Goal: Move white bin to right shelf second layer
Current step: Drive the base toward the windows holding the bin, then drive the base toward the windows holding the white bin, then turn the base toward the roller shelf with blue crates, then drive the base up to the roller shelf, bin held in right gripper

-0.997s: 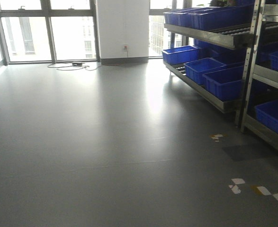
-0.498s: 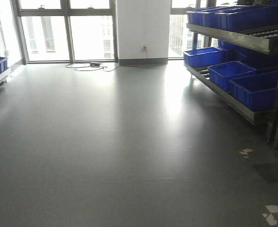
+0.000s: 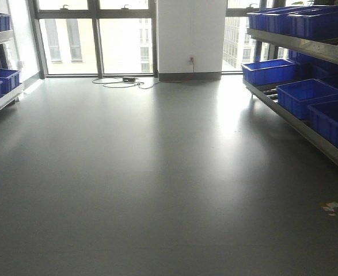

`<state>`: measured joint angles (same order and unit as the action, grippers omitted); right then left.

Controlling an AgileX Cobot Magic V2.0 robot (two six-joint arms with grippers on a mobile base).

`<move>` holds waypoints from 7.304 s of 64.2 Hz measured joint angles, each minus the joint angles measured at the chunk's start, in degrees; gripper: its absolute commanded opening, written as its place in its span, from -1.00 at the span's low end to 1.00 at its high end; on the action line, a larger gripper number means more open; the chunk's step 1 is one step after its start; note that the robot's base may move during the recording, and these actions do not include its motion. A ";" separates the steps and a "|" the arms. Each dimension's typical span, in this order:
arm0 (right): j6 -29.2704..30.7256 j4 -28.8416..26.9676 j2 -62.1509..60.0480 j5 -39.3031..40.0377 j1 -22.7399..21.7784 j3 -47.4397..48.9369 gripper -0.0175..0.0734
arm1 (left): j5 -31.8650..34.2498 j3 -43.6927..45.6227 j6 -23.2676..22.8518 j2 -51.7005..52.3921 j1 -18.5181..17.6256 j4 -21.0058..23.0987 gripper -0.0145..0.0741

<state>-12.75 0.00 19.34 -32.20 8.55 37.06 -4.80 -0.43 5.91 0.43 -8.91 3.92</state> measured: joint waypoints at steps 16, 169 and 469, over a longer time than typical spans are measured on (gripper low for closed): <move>0.00 0.00 0.00 0.00 0.00 0.00 -0.49 | 0.00 0.00 0.00 0.00 0.00 0.00 -0.48; 0.00 0.00 0.00 0.00 0.00 0.00 -0.49 | 0.00 0.00 0.00 0.00 0.00 0.00 -0.48; 0.00 0.00 0.00 -0.12 0.00 0.00 -0.49 | 0.00 0.00 0.00 0.00 0.00 0.00 -0.48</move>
<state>-12.75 0.00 19.34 -32.32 8.55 37.06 -4.80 -0.43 5.91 0.43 -8.91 3.92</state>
